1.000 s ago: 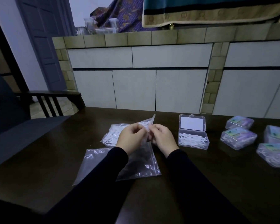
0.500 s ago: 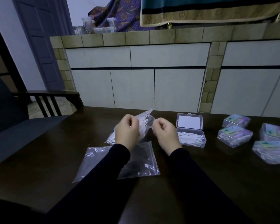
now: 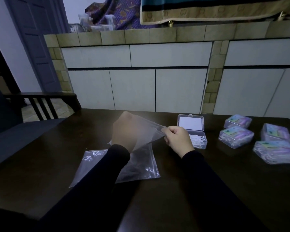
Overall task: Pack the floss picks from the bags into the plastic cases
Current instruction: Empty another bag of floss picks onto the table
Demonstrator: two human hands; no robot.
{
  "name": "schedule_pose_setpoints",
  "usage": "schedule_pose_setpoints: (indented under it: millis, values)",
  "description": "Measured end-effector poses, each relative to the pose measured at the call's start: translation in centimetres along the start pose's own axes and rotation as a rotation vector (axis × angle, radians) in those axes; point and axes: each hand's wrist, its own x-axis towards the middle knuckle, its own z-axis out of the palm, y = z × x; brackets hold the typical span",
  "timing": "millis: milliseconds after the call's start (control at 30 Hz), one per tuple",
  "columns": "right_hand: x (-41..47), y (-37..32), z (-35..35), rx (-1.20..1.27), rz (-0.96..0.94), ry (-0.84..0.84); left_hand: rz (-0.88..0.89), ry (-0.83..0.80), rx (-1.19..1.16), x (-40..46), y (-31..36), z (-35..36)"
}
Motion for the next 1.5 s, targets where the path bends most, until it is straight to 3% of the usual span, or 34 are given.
schedule_pose_setpoints:
  millis: [200,300,433,567,733,867,1067,1300,1500]
  values:
    - [-0.2,0.8,-0.9,-0.061,0.046,0.004,-0.045,-0.089,-0.113,-0.5,-0.5,1.3]
    - [-0.1,0.9,-1.8,-0.175,0.057,0.025,-0.062,-0.002,0.201,0.3,-2.4,1.0]
    - [-0.4,0.8,-1.9,-0.179,0.064,0.022,-0.273,-0.032,0.595,0.2,-5.9,0.8]
    - [-1.3,-0.8,-1.0,0.004,0.090,0.006,-0.293,-0.052,0.651,0.4,-7.4,1.0]
    - [-2.4,-1.3,0.2,-0.112,0.033,-0.061,-0.310,-0.203,0.719,2.3,-8.3,0.6]
    - [-2.2,-0.9,0.0,-0.118,0.035,-0.008,-0.305,-0.241,0.801,2.7,-8.0,0.2]
    - [-2.3,-1.1,-1.0,-0.015,-0.005,0.000,-0.423,-0.285,0.616,4.1,-8.1,-0.4]
    - [-2.5,-0.7,-2.3,0.159,0.039,0.066,-0.202,-0.096,0.210,3.7,-4.6,-1.5]
    - [-2.9,-0.7,-3.4,0.232,0.077,0.072,-0.067,0.023,0.233,2.8,-1.8,-2.4]
